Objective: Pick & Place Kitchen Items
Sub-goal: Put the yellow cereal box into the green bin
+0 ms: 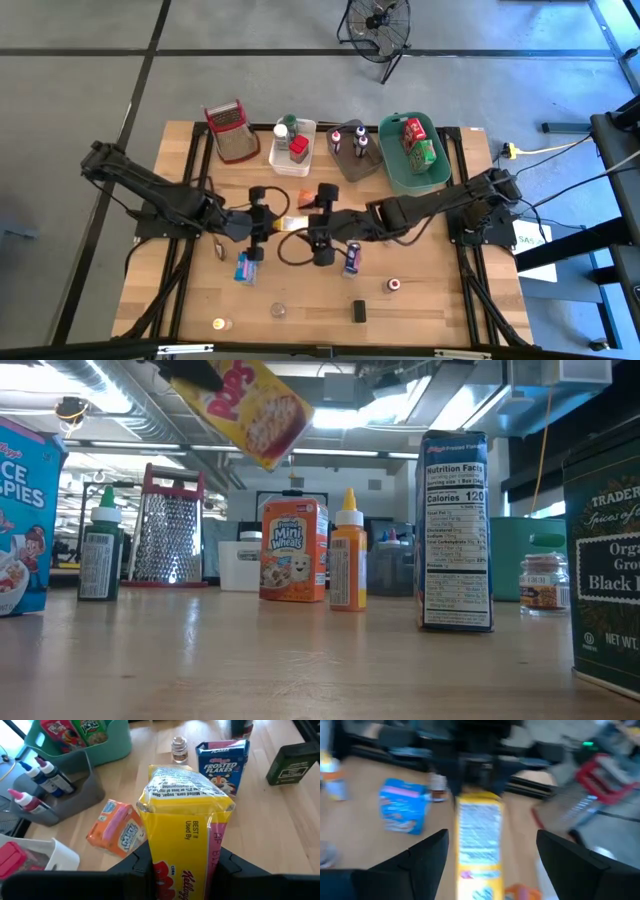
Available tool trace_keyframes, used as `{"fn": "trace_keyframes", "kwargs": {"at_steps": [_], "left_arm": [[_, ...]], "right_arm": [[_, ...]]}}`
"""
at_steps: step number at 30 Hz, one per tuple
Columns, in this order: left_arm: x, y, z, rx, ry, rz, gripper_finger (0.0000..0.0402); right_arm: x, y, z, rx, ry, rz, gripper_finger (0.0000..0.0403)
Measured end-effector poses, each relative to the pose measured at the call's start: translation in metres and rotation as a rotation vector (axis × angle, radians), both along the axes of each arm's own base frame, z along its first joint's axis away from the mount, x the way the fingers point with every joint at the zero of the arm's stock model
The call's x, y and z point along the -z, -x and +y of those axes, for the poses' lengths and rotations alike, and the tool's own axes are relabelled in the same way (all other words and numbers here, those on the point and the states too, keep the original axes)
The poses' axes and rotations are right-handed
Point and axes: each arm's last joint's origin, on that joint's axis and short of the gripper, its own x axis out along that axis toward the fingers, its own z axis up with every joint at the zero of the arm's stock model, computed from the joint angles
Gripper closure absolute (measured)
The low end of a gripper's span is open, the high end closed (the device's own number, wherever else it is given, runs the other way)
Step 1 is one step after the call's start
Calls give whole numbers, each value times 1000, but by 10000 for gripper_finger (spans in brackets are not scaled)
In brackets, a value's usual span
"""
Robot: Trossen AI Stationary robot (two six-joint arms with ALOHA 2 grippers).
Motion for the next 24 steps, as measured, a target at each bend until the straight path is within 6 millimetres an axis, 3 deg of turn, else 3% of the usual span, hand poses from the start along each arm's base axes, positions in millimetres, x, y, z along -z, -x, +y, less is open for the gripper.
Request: {"fn": "trace_keyframes", "kwargs": {"at_steps": [15,24], "left_arm": [[-2,-10,-3,-6,-12,-68,300],[-4,-14,6,-44,-3,-89,300]], "right_arm": [[1,-3,-11,-24,-14,17,98],[1,-7,-21,-49,-46,20,98]]}}
